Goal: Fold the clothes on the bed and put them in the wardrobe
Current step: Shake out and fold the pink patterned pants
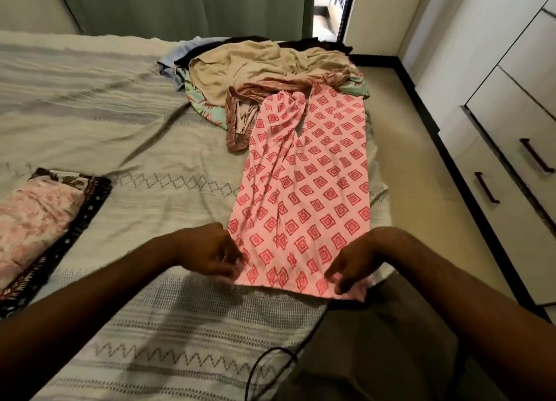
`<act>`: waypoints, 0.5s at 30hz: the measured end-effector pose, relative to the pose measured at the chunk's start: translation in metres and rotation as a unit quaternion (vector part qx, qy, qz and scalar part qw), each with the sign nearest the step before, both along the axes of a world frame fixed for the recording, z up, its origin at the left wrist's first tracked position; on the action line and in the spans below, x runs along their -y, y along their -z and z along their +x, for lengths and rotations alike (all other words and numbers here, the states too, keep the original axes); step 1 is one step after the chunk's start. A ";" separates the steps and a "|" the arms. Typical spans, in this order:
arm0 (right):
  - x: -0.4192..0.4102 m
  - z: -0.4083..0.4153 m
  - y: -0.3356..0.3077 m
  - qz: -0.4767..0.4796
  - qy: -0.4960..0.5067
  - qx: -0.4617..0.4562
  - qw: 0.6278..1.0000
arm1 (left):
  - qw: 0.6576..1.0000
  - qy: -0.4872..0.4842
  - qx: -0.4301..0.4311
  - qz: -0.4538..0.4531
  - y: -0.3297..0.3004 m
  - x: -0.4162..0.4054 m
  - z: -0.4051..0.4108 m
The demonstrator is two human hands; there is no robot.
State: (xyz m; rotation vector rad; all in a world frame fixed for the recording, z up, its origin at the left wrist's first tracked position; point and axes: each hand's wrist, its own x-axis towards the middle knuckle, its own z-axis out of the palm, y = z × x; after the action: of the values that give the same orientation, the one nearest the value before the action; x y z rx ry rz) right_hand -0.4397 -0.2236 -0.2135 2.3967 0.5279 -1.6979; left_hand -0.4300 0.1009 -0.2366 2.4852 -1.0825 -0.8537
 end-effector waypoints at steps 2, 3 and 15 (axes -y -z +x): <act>0.001 0.020 -0.003 0.027 0.042 0.019 0.999 | 0.988 -0.120 -0.018 -0.099 -0.001 0.005 0.023; 0.001 0.040 -0.006 0.044 0.041 0.048 0.997 | 0.974 -0.182 0.002 -0.134 -0.001 0.008 0.048; 0.000 0.272 0.010 0.354 0.297 0.359 0.811 | 0.829 -0.502 0.082 -0.231 0.022 0.085 0.306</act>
State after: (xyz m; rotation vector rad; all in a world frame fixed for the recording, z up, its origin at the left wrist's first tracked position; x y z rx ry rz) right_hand -0.1674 -0.2236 -0.2237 3.7530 0.3116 -0.5379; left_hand -0.1239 0.0155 -0.2585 2.2235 0.1022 -0.0324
